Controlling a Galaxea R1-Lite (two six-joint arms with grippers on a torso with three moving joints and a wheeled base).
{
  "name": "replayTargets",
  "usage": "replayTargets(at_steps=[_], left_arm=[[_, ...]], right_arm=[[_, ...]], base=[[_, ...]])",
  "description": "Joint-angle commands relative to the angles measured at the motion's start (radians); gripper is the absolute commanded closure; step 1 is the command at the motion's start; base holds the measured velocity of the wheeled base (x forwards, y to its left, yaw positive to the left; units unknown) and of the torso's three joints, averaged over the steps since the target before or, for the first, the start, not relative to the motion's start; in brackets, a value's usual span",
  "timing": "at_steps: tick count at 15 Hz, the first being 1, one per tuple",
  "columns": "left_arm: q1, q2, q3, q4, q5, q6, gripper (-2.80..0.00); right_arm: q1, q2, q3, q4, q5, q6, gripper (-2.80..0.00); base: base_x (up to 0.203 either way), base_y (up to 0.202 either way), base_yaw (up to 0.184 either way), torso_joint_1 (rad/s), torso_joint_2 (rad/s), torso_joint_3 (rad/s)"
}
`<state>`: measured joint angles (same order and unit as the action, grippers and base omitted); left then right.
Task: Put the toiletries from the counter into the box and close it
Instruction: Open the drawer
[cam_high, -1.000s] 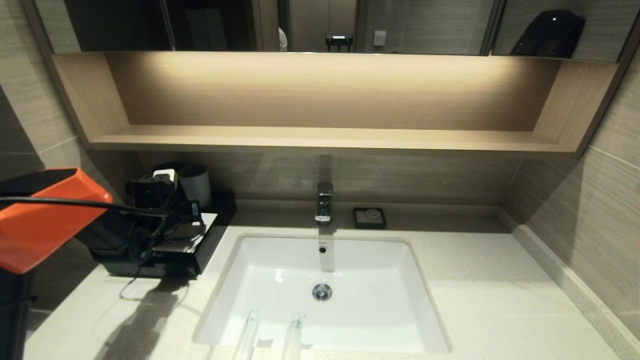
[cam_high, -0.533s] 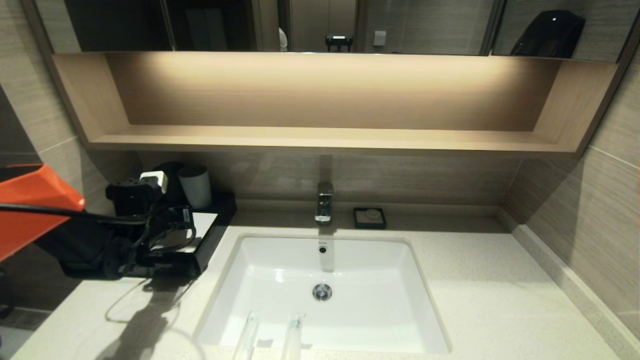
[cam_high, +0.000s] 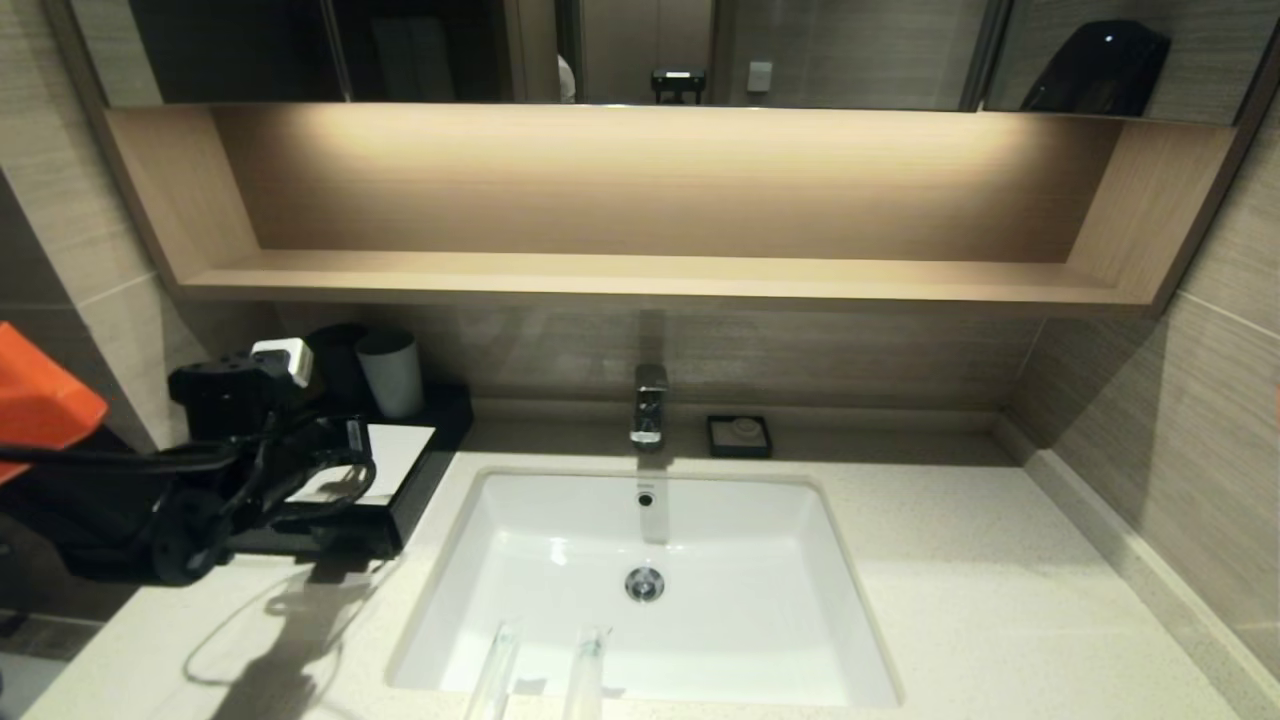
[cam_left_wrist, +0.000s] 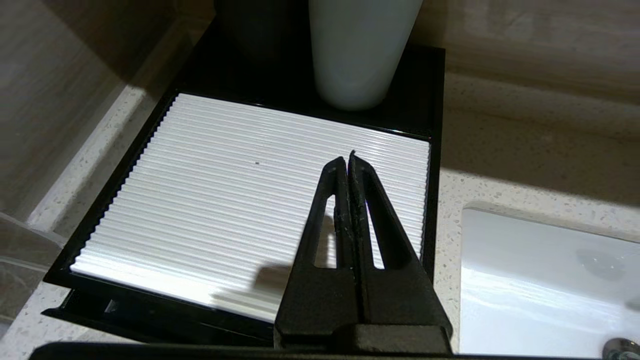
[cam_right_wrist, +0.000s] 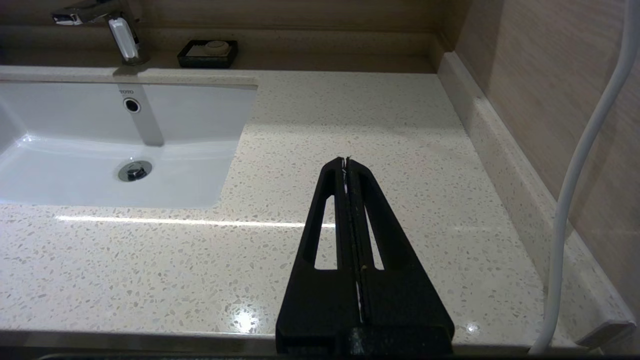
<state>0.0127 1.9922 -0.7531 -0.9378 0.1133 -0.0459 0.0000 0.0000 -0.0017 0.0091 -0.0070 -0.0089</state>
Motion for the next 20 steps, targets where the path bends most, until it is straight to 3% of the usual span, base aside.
replayTargets(at_steps=[1,4,8,14,20], left_arm=[[-0.024,-0.085,0.015,0.035,-0.002,-0.001,0.00],[-0.107,-0.172,0.032,0.150,-0.003,-0.018,0.00],[-0.211,-0.244,0.018,0.342,-0.003,-0.092,0.00],[-0.290,-0.257,0.014,0.487,-0.010,-0.165,0.00],[-0.306,-0.248,-0.100,0.738,-0.191,-0.210,0.00]], right_arm=[[0.000,-0.001,0.000,0.000,-0.001,0.000,0.00],[0.000,0.000,0.000,0.000,-0.001,0.000,0.00],[0.000,-0.001,0.000,0.000,0.000,0.000,0.00],[0.000,0.000,0.000,0.000,-0.001,0.000,0.00],[0.000,0.000,0.000,0.000,-0.001,0.000,0.00]], base=[[0.000,0.000,0.000,0.000,0.00,0.000],[0.000,0.000,0.000,0.000,0.00,0.000],[0.000,0.000,0.000,0.000,0.00,0.000],[0.000,0.000,0.000,0.000,0.00,0.000],[0.000,0.000,0.000,0.000,0.00,0.000]])
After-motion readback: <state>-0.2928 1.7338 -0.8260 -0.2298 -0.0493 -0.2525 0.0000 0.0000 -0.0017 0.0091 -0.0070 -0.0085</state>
